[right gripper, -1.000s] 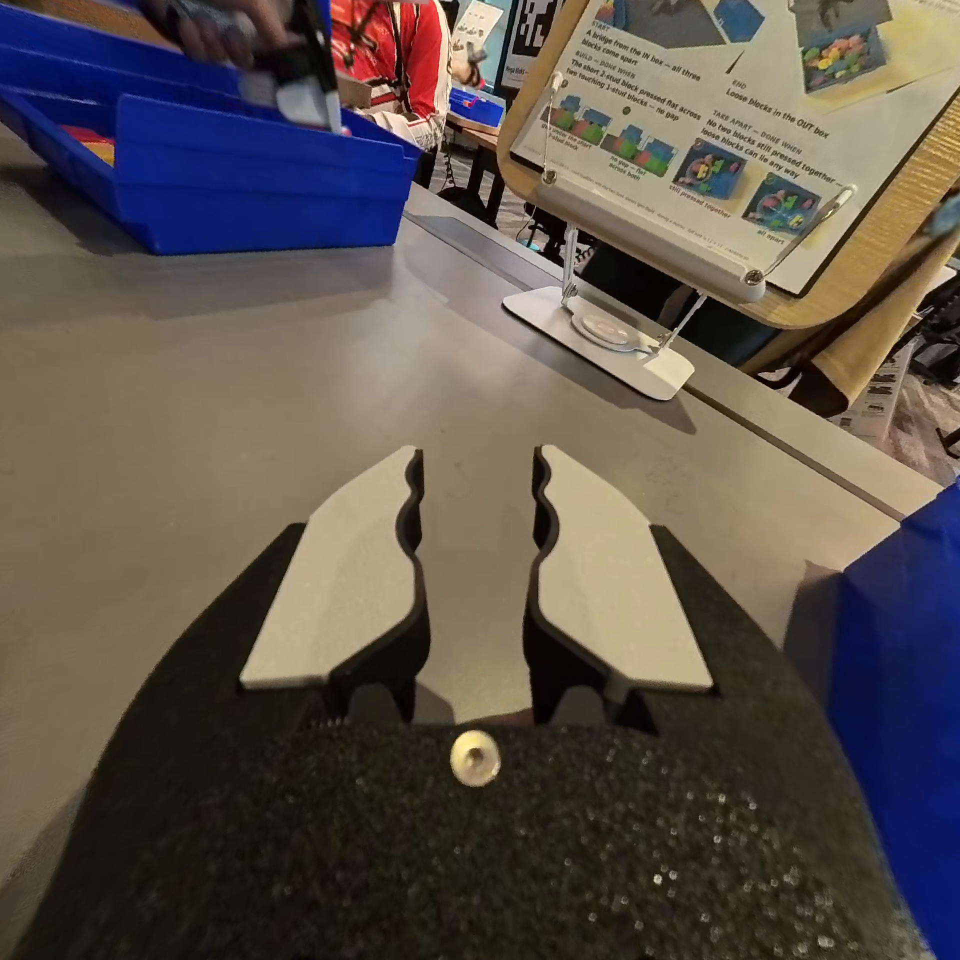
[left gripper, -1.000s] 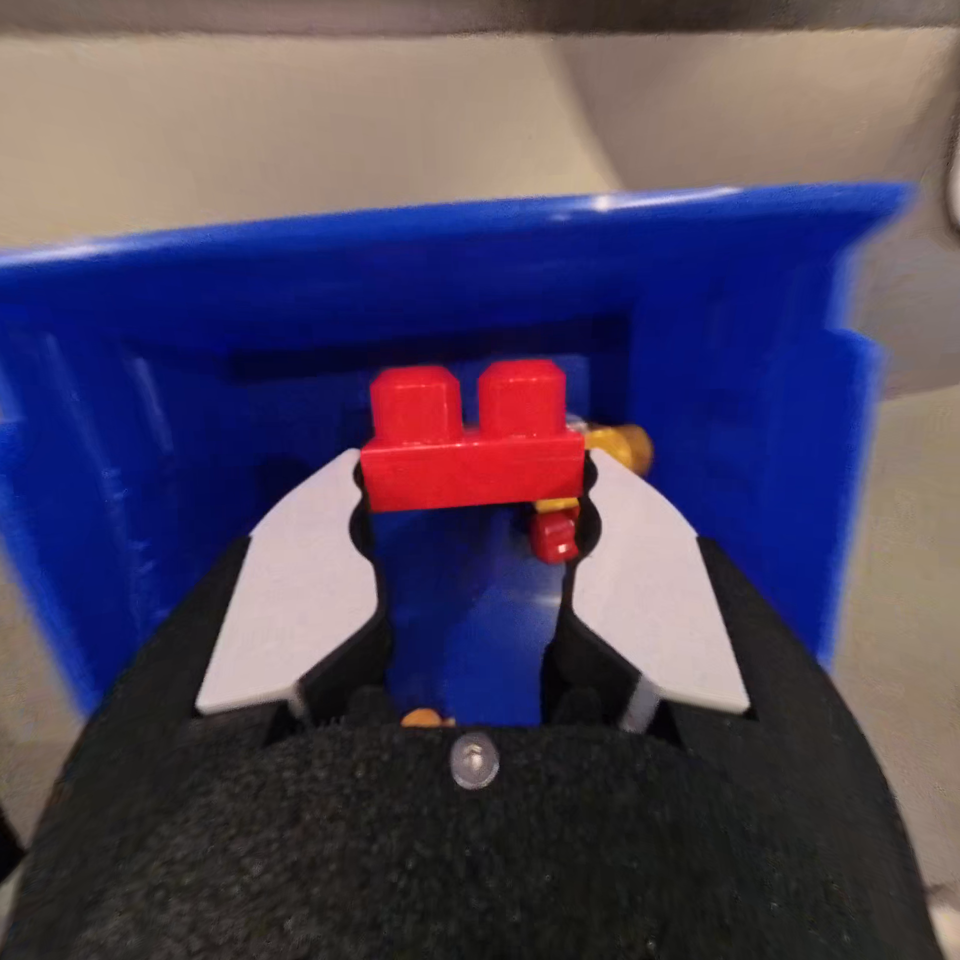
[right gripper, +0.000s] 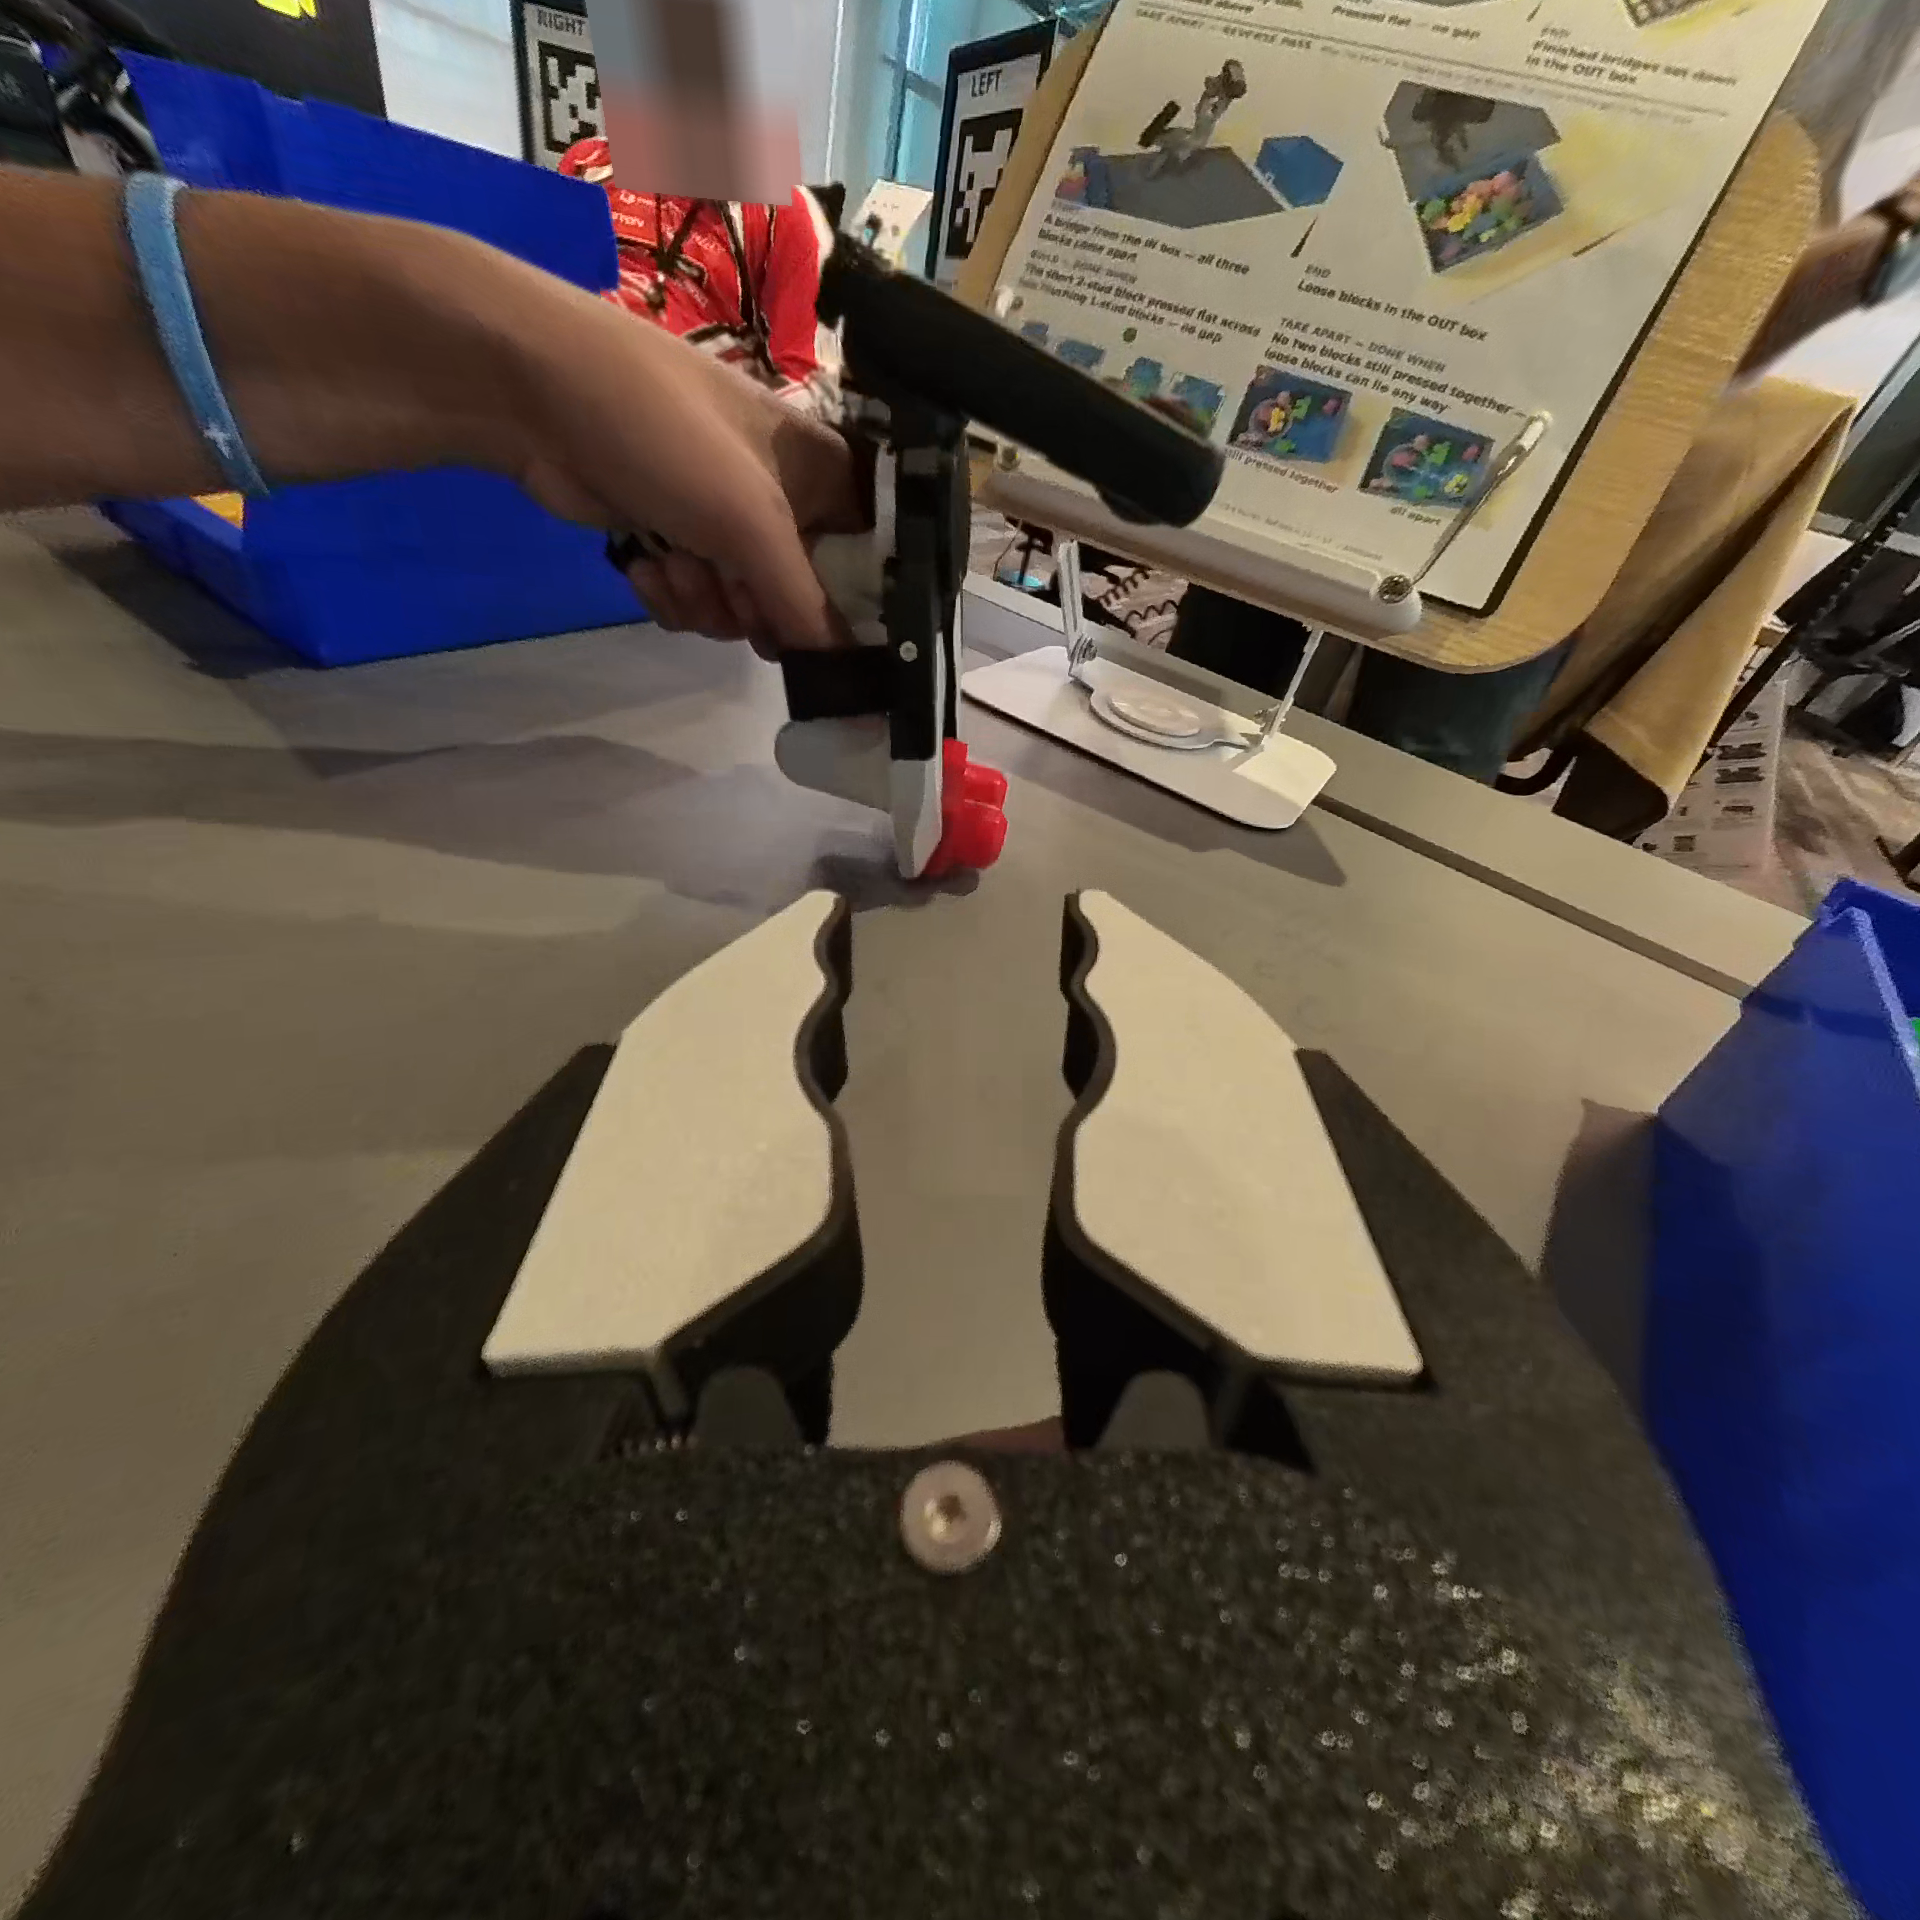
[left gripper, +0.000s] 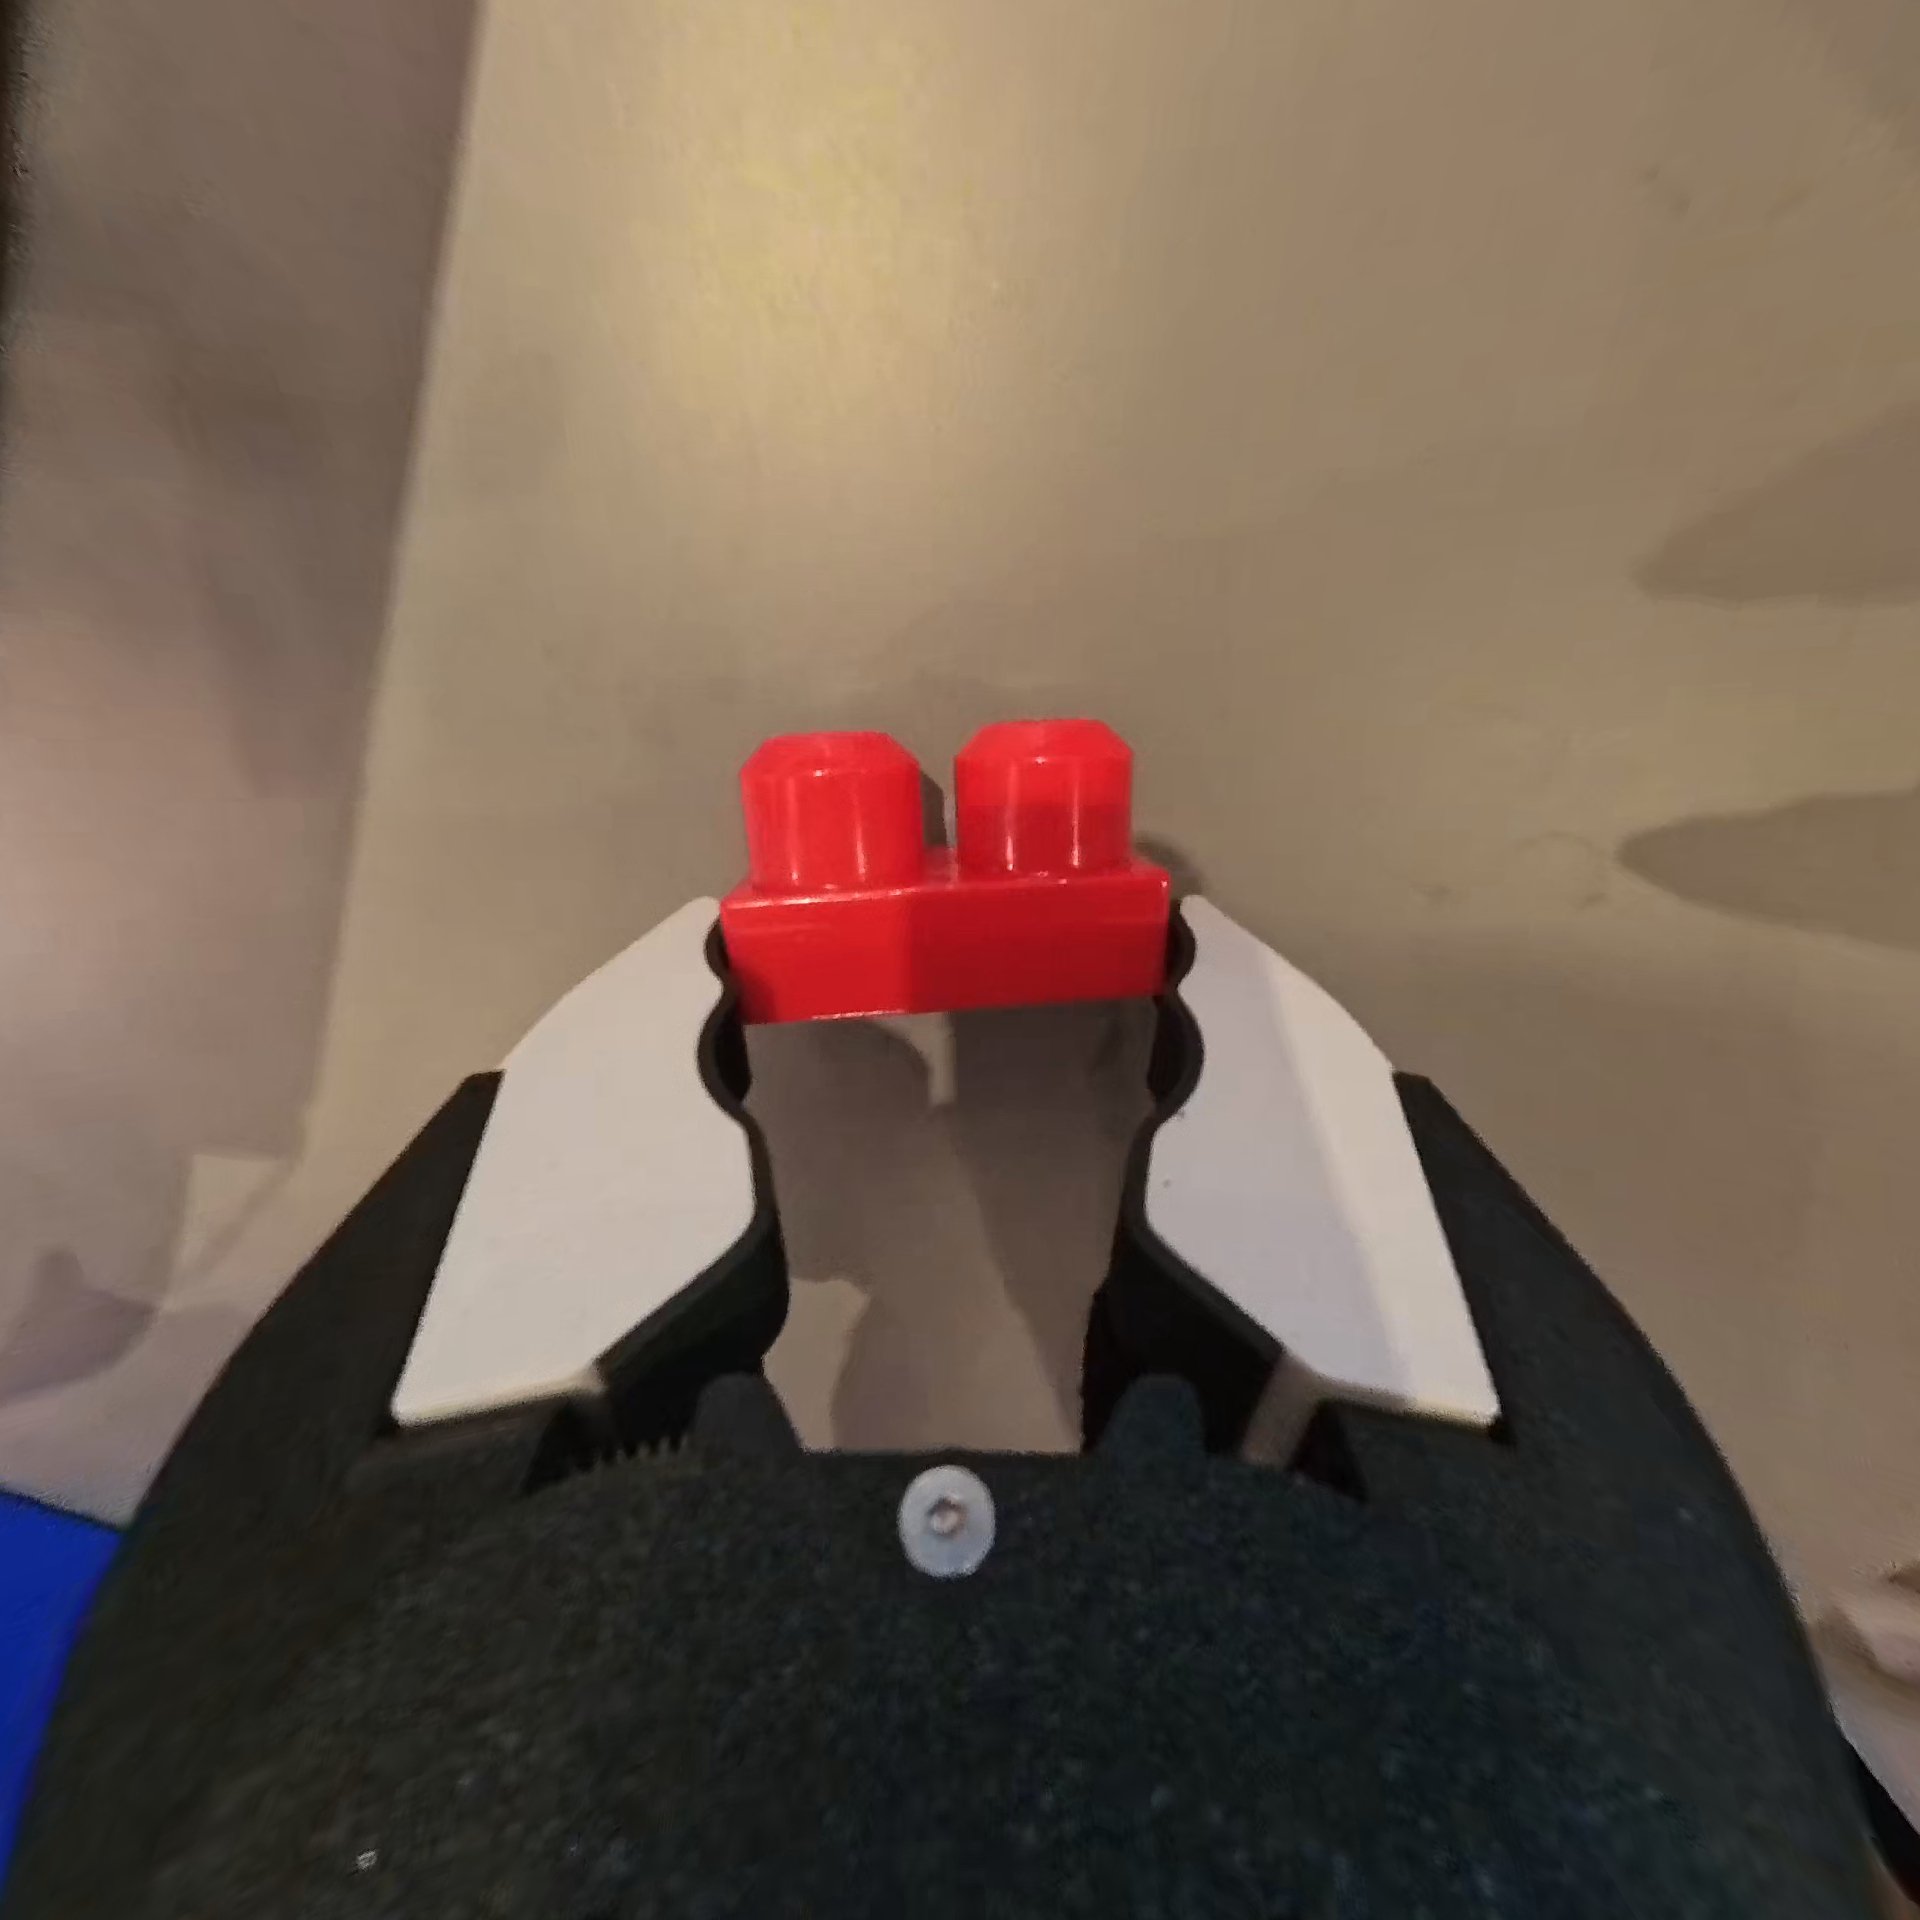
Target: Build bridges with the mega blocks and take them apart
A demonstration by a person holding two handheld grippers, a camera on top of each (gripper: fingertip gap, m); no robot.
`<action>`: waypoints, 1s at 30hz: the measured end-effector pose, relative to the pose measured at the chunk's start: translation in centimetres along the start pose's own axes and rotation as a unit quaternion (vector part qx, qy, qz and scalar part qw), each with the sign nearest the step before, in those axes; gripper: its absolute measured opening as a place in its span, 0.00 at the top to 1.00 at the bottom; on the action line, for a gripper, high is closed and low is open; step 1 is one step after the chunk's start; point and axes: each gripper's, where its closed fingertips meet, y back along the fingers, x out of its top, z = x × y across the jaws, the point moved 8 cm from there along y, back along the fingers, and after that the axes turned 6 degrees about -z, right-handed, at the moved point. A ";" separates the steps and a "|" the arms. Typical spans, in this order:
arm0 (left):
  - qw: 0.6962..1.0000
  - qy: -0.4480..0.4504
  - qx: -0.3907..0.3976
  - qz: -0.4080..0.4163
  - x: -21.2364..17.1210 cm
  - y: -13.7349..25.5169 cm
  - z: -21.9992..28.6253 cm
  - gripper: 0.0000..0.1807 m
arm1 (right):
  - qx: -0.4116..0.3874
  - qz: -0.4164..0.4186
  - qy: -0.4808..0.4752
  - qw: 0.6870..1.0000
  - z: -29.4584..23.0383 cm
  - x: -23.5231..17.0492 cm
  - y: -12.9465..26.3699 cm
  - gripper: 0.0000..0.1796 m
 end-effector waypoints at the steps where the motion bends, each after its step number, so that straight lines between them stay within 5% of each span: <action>1: 1.000 0.002 0.001 0.003 -0.1 -0.1 0.0 0.58 | 0.001 0.000 0.002 1.000 -0.1 0.0 0.0 0.79; 8: 0.999 0.020 -0.012 0.032 -1.3 -0.2 -0.3 0.51 | 0.007 -0.009 -0.005 1.000 0.1 -0.2 -0.2 0.79; 12: 0.995 0.023 -0.021 0.098 -4.5 3.5 0.5 0.49 | 0.011 -0.013 -0.019 1.000 0.3 -0.4 -0.3 0.79; 17: 0.959 0.072 -0.013 0.273 -14.9 11.5 1.9 0.49 | 0.008 -0.016 -0.034 0.999 0.7 -0.5 -0.4 0.79; 20: 0.923 0.145 0.011 0.357 -23.0 13.0 2.1 0.49 | 0.004 -0.017 -0.037 0.999 0.8 -0.5 -0.5 0.79; 25: 0.901 0.279 0.037 0.331 -33.5 9.8 2.2 0.47 | -0.001 -0.019 -0.038 0.999 0.9 -0.5 -0.8 0.79; 30: 0.893 0.314 0.047 0.319 -36.3 9.2 1.5 0.49 | -0.004 -0.017 -0.040 0.999 1.2 -0.5 -1.0 0.79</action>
